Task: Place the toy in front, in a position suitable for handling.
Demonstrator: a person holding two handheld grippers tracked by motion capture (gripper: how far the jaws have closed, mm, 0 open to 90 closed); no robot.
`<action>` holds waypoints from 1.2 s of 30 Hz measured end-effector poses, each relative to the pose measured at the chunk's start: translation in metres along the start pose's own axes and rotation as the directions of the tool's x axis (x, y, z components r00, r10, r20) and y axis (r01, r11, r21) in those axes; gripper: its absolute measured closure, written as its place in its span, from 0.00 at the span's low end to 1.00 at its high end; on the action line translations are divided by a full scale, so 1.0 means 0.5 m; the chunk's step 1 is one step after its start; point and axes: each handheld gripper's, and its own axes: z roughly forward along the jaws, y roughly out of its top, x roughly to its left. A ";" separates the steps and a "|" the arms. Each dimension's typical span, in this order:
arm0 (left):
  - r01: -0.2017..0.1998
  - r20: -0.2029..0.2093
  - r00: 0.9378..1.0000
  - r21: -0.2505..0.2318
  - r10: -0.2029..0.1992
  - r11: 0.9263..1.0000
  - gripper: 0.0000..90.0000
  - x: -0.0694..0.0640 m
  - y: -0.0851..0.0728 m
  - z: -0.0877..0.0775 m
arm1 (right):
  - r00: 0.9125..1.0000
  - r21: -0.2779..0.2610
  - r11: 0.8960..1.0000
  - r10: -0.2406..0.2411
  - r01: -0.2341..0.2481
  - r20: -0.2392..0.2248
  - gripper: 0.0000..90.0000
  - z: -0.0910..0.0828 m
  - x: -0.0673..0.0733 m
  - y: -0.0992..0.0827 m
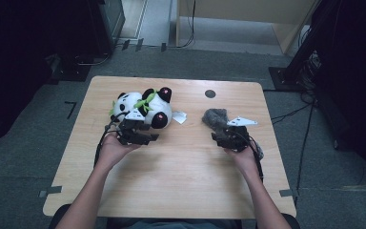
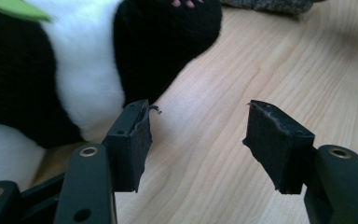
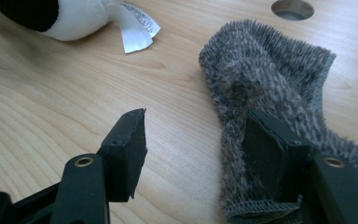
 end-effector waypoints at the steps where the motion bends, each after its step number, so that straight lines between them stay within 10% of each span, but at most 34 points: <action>1: 0.002 -0.004 1.000 -0.005 -0.002 1.000 0.45 0.003 0.003 -0.002 | 1.000 0.005 1.000 0.001 -0.001 0.002 0.44 0.001 0.000 -0.001; 36: 0.035 -0.133 0.990 -0.119 -0.051 0.992 0.50 0.120 0.052 -0.078 | 0.999 0.048 0.999 -0.009 0.011 -0.031 0.48 0.016 0.008 0.004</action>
